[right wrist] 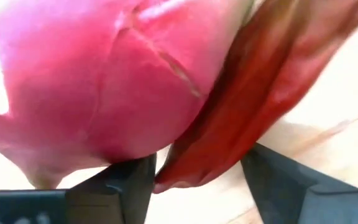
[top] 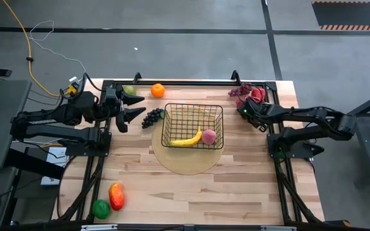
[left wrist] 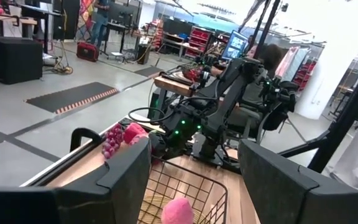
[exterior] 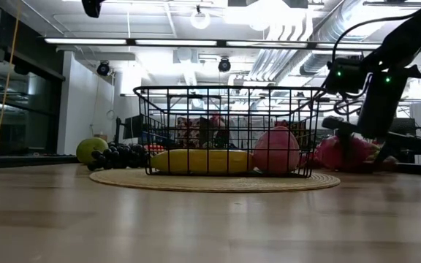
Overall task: Build produce basket
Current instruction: Put the fresno pepper into the wire basket
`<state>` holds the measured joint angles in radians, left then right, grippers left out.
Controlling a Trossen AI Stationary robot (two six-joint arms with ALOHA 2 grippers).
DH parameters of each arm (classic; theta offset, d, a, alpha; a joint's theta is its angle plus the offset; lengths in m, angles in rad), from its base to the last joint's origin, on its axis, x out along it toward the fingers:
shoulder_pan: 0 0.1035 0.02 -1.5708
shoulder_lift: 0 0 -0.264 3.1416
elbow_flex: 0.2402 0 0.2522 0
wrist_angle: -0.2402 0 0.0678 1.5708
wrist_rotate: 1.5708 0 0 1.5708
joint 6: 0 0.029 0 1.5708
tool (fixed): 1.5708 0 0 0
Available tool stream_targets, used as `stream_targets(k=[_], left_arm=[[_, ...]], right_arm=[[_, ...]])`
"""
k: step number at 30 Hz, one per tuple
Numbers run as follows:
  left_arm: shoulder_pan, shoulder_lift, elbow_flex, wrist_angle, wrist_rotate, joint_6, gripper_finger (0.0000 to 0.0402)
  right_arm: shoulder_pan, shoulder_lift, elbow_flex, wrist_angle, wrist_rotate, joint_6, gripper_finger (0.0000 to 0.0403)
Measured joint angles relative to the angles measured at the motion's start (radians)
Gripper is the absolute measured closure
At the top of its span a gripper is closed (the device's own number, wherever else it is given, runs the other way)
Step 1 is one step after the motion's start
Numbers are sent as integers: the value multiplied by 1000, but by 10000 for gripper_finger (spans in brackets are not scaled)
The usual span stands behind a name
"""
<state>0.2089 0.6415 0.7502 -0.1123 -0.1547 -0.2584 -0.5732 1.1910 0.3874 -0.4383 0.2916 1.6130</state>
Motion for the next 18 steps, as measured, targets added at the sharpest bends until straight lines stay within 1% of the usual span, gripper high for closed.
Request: stream_targets(k=[3,8,10,12,15,18], left_arm=[[0,0,0,0,-12,0,170],[0,0,0,0,-14,0,170],[0,0,0,0,-14,0,170],[0,0,0,0,-15,0,170],[0,0,0,0,-15,0,170],[0,0,0,1,-15,0,170]], right_arm=[[-3,-1,-1,-15,-3,-17,239],[7,-12,-3,-21,-4,-35,342],[21,-32,-4,-24,-4,-50,370],[38,-63,-7,-35,-20,-51,372],[59,-127,-7,-49,-13,-51,372],[86,-202,-7,-109,-7,-51,367]])
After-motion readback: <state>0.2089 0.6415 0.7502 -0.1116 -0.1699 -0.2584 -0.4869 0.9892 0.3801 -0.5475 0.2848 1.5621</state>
